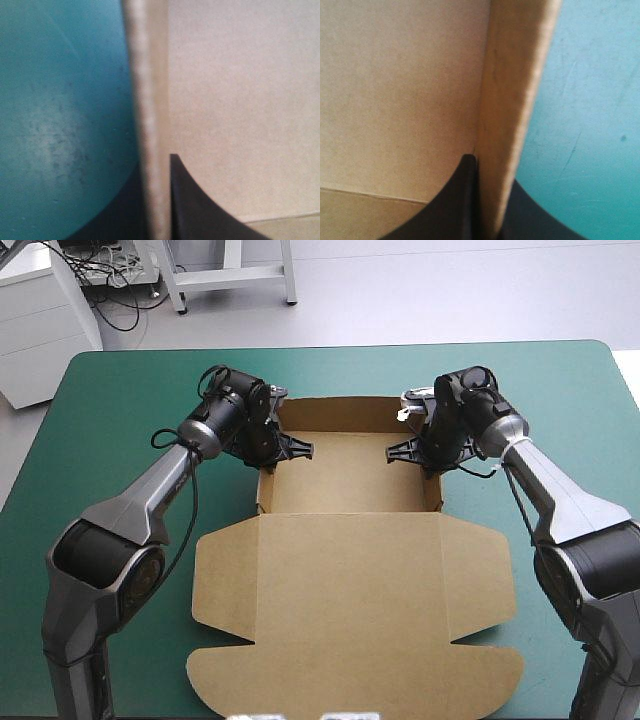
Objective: Fold the box
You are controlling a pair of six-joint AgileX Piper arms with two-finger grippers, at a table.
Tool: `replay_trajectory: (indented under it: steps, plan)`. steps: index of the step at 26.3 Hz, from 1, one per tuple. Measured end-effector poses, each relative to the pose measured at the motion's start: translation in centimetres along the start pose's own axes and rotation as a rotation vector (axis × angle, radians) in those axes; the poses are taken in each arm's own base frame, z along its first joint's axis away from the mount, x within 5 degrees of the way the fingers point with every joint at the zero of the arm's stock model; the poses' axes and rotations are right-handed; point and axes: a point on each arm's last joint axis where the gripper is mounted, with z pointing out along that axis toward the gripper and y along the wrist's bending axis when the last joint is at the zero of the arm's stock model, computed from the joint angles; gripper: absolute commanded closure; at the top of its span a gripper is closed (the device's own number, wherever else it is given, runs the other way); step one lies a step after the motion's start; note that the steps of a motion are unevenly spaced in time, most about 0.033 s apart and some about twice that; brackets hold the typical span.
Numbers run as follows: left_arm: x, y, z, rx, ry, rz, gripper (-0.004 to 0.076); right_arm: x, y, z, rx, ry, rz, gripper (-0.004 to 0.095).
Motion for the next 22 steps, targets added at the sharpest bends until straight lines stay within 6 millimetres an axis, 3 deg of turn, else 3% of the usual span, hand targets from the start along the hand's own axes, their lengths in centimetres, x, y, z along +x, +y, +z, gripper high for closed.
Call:
replay_trajectory:
  steps: [3, 9, 15, 16, 18, 19, 22]
  plan:
    - [-0.1, -0.2, 1.4, 0.008, 0.031, -0.005, 0.0756, -0.1, -0.1, 0.9, 0.005, 0.027, 0.002, 0.0916]
    - [-0.4, -0.2, 1.9, 0.017, 0.039, -0.011, 0.0756, -0.2, -0.3, 1.1, 0.007, 0.032, -0.013, 0.0881]
    - [-0.6, -0.3, 2.3, 0.023, 0.030, -0.002, 0.0752, -0.2, -0.4, 1.5, 0.010, 0.049, -0.039, 0.0549]
    - [-0.6, -0.3, 2.3, 0.025, 0.028, 0.003, 0.0727, -0.2, -0.3, 1.6, 0.005, 0.055, -0.041, 0.0420]
    - [-0.6, -0.3, 2.4, 0.029, 0.024, 0.021, 0.0649, -0.1, -0.1, 1.7, -0.013, 0.060, -0.042, 0.0265]
    - [-0.7, -0.4, 2.5, 0.040, 0.022, 0.033, 0.0608, -0.1, -0.1, 1.7, -0.019, 0.060, -0.043, 0.0232]
    - [-0.6, -0.8, 2.8, 0.054, 0.034, 0.054, 0.0364, -0.1, 0.0, 1.7, -0.020, 0.060, -0.043, 0.0197]
